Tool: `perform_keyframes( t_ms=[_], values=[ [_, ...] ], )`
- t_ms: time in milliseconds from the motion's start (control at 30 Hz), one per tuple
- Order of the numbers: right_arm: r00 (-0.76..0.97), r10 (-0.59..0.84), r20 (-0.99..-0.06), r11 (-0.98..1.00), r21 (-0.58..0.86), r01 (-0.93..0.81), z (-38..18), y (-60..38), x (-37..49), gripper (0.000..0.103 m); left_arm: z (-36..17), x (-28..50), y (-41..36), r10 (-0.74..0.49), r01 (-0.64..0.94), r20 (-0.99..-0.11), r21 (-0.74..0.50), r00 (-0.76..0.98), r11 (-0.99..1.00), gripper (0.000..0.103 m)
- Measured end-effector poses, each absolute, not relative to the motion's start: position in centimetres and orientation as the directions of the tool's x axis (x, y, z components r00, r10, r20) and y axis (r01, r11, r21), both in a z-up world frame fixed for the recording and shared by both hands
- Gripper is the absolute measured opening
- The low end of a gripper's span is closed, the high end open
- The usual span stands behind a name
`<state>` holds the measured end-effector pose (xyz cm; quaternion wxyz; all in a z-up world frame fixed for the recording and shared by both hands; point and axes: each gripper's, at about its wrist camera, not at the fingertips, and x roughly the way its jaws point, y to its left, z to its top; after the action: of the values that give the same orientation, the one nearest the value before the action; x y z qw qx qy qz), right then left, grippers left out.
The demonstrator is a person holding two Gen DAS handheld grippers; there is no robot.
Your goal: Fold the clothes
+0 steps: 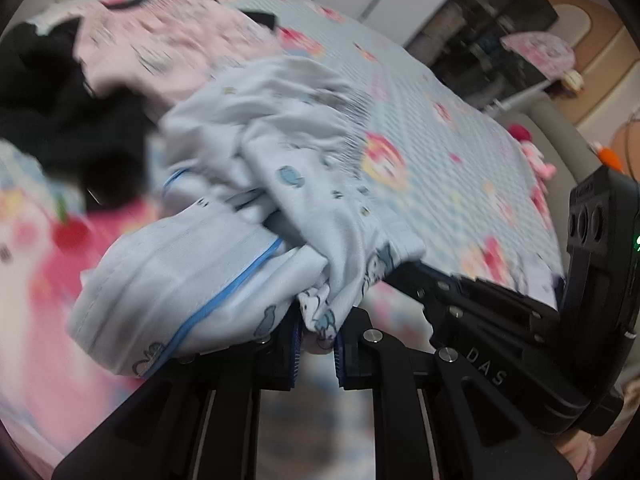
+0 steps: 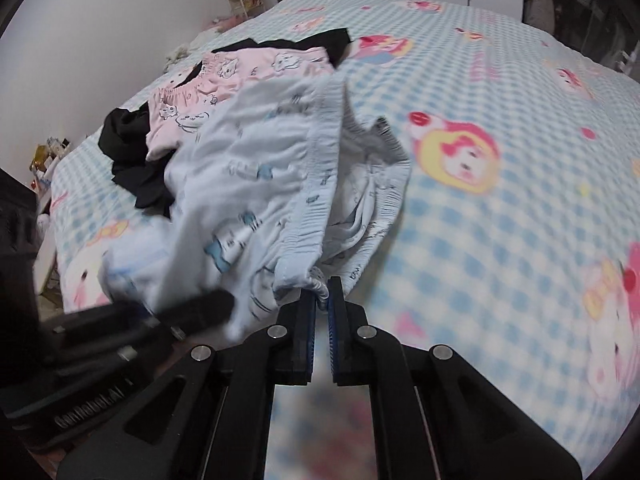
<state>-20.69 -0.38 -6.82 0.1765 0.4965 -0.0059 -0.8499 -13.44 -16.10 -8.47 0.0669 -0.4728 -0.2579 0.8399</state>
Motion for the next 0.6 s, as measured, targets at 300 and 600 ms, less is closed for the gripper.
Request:
perform_keyframes(
  t_ms=[300, 600],
  values=[
    [-0.508, -0.289, -0.811, -0.957, 0.247, 0.151, -4.6, 10.7, -11.0, 0.002, -9.2, -9.3, -3.9, 0.539, -0.059, -0.732, -0.570, -0.417, -0.820, 0.012],
    [-0.490, -0.270, -0.829, -0.962, 0.257, 0.094, -5.4, 14.6, -8.5, 0.009, -9.7, -7.4, -3.8, 0.520, -0.018, -0.747, -0.564, -0.414, -0.825, 0.034]
  ],
)
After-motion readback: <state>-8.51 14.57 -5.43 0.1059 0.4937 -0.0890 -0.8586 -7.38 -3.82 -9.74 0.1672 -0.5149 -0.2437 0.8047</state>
